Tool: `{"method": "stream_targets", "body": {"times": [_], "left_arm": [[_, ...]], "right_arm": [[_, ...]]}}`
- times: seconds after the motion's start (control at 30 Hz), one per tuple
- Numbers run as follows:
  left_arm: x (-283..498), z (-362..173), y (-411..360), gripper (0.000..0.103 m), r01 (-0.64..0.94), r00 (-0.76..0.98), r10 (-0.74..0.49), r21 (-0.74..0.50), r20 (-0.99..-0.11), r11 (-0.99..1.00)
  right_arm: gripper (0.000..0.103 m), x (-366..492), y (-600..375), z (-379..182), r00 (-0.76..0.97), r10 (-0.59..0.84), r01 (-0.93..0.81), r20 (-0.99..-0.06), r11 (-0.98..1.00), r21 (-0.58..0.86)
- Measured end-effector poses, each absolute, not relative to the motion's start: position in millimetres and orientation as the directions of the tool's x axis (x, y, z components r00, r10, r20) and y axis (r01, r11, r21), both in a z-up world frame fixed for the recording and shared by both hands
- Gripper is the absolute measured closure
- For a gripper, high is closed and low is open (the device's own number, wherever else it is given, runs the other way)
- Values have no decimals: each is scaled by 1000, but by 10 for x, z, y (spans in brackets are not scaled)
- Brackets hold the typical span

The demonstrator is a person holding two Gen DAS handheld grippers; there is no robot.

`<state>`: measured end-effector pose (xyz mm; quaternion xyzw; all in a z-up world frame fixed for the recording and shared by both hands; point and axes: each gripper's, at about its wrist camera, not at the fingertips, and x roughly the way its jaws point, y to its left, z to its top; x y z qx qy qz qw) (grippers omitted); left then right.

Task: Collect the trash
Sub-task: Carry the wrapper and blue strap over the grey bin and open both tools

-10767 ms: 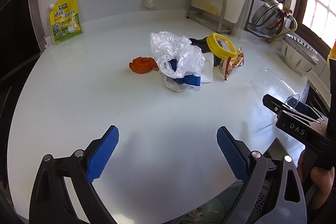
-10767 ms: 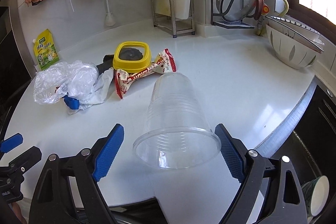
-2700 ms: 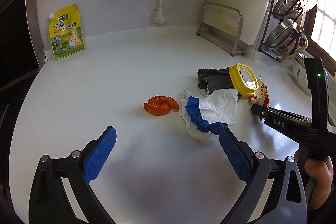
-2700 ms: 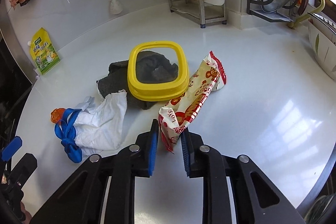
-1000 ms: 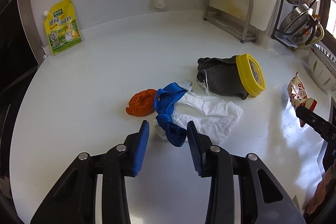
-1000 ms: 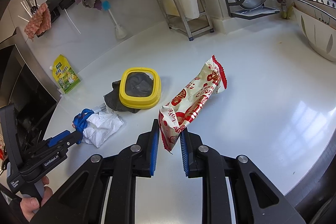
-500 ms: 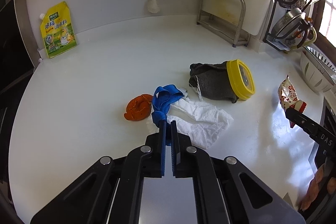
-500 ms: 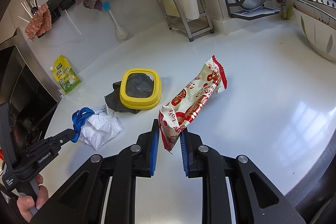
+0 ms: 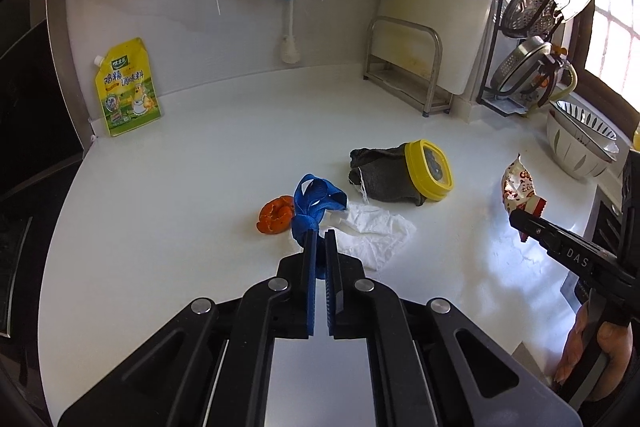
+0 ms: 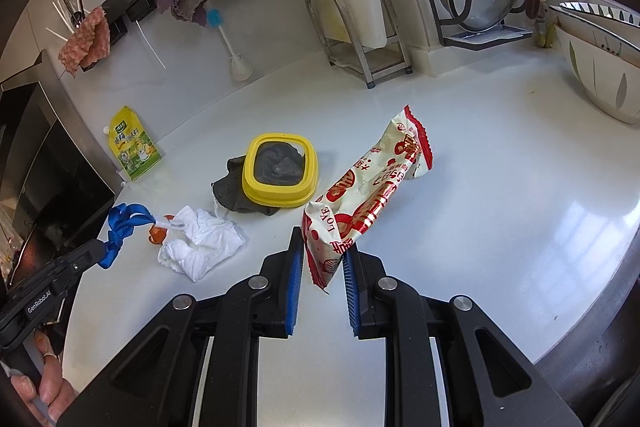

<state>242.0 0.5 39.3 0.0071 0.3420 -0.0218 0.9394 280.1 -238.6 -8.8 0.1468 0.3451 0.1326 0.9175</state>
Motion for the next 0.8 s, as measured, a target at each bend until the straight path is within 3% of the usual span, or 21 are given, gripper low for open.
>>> {"method": "stream_targets", "body": {"times": [0.8], "left_arm": [[988,426,97,99,161,812,-135,-4,-568,987]], "right_arm": [[84,998,-1990,-106,771,234,-138,-592,969,203]]}}
